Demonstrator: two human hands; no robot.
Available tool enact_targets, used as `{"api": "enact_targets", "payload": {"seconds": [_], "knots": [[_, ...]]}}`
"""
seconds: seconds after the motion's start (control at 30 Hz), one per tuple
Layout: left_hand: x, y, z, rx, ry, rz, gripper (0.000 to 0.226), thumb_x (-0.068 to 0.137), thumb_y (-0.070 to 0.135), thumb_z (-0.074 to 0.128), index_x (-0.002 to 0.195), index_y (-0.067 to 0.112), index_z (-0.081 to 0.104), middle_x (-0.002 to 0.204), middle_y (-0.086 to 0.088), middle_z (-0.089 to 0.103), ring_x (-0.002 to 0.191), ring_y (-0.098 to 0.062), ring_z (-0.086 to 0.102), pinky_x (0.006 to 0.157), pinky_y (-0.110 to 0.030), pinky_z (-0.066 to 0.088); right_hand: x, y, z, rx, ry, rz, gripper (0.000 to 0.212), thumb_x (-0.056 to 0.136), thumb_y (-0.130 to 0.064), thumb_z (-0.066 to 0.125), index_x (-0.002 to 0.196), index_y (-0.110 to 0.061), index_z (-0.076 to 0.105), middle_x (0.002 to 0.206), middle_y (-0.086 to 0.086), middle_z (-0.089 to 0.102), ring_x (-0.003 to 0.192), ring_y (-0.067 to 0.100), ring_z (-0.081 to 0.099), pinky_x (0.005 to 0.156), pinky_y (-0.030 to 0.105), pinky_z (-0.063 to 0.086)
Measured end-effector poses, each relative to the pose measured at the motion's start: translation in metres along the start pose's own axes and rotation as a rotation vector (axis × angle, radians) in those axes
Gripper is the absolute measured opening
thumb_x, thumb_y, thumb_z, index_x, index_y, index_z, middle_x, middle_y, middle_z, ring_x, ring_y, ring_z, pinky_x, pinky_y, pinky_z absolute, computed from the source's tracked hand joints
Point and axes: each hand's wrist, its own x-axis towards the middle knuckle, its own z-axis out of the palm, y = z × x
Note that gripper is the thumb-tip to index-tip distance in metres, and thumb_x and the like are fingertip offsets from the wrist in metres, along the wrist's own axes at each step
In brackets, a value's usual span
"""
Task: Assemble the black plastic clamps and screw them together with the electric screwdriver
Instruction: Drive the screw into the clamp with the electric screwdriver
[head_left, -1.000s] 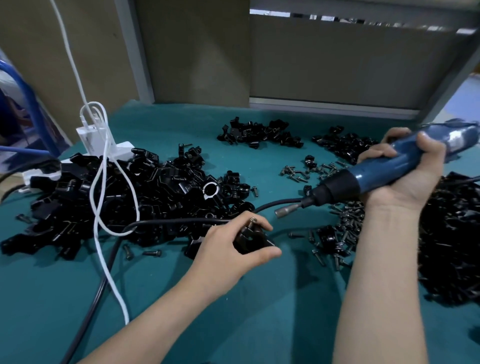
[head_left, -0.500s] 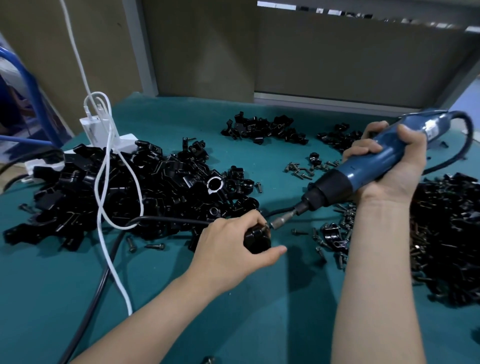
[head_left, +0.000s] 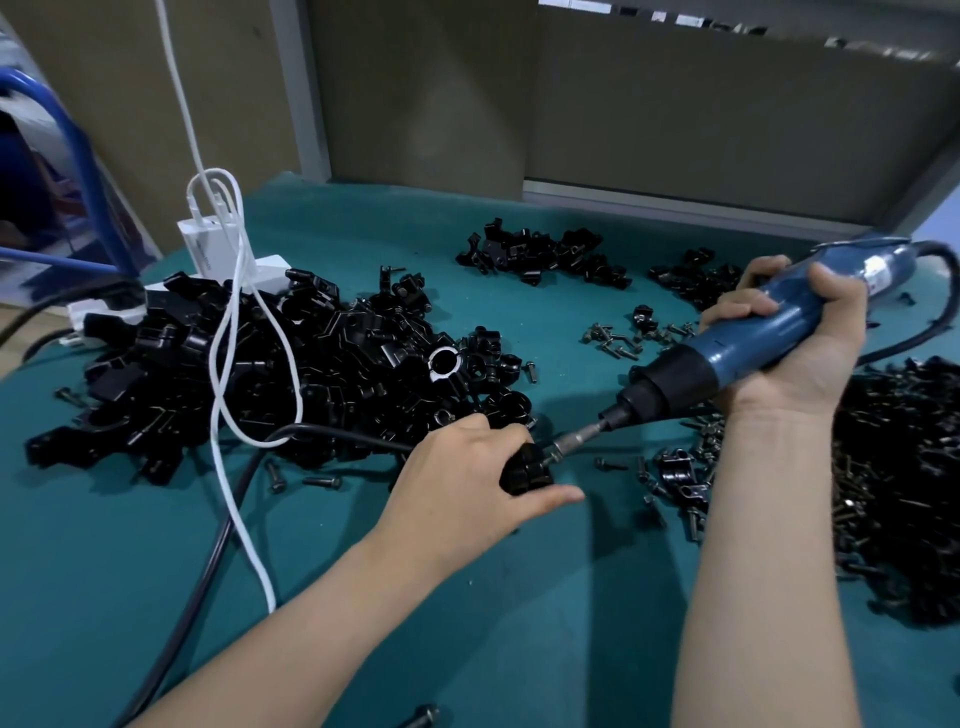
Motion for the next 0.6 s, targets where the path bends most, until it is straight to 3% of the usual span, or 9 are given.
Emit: {"api": "enact_targets", "payload": {"seconds": [0.17, 0.3, 0.43, 0.5, 0.6], "knots": [[0.0006, -0.0016, 0.0001, 0.126, -0.058, 0.000, 0.075, 0.063, 0.085, 0.032, 0.081, 0.020, 0.063, 0.068, 0.006, 0.048, 0.063, -0.014, 0.049, 0.064, -0.032, 0.049, 0.0003, 0.0002, -0.0012, 0.055, -0.026, 0.024, 0.034, 0.094, -0.022, 0.041, 0.071, -0.009, 0.063, 0.075, -0.003, 0.059, 0.045, 0.006, 0.047, 0.044, 0.018, 0.044], [-0.0012, 0.0014, 0.0004, 0.177, -0.026, 0.047, 0.059, 0.071, 0.073, 0.043, 0.075, 0.019, 0.064, 0.061, 0.006, 0.049, 0.058, -0.017, 0.050, 0.056, -0.032, 0.050, -0.0007, 0.0035, 0.0011, -0.025, -0.019, 0.010, 0.020, 0.093, -0.021, 0.042, 0.081, -0.013, 0.055, 0.075, -0.004, 0.059, 0.046, 0.005, 0.046, 0.046, 0.018, 0.043], [-0.0004, 0.0055, -0.0004, 0.206, 0.102, 0.092, 0.046, 0.072, 0.061, 0.048, 0.063, 0.017, 0.061, 0.049, 0.010, 0.042, 0.047, -0.014, 0.045, 0.041, -0.028, 0.047, -0.0008, 0.0024, 0.0009, 0.008, -0.026, 0.010, 0.024, 0.093, -0.022, 0.042, 0.078, -0.012, 0.057, 0.074, -0.003, 0.060, 0.045, 0.006, 0.047, 0.045, 0.018, 0.043], [0.0002, 0.0061, -0.0013, 0.190, 0.119, 0.101, 0.043, 0.072, 0.057, 0.048, 0.062, 0.018, 0.061, 0.049, 0.012, 0.036, 0.046, -0.013, 0.044, 0.040, -0.027, 0.047, -0.0012, 0.0003, 0.0002, -0.004, -0.031, 0.007, 0.023, 0.094, -0.023, 0.040, 0.080, -0.013, 0.054, 0.074, -0.004, 0.059, 0.045, 0.005, 0.046, 0.046, 0.018, 0.043], [0.0002, 0.0060, -0.0026, 0.202, 0.117, 0.104, 0.040, 0.071, 0.056, 0.049, 0.061, 0.019, 0.062, 0.046, 0.011, 0.044, 0.044, -0.012, 0.046, 0.039, -0.025, 0.046, -0.0019, -0.0014, -0.0006, -0.054, -0.031, 0.001, 0.020, 0.093, -0.024, 0.039, 0.082, -0.014, 0.052, 0.074, -0.005, 0.059, 0.045, 0.004, 0.046, 0.047, 0.017, 0.042]]}}
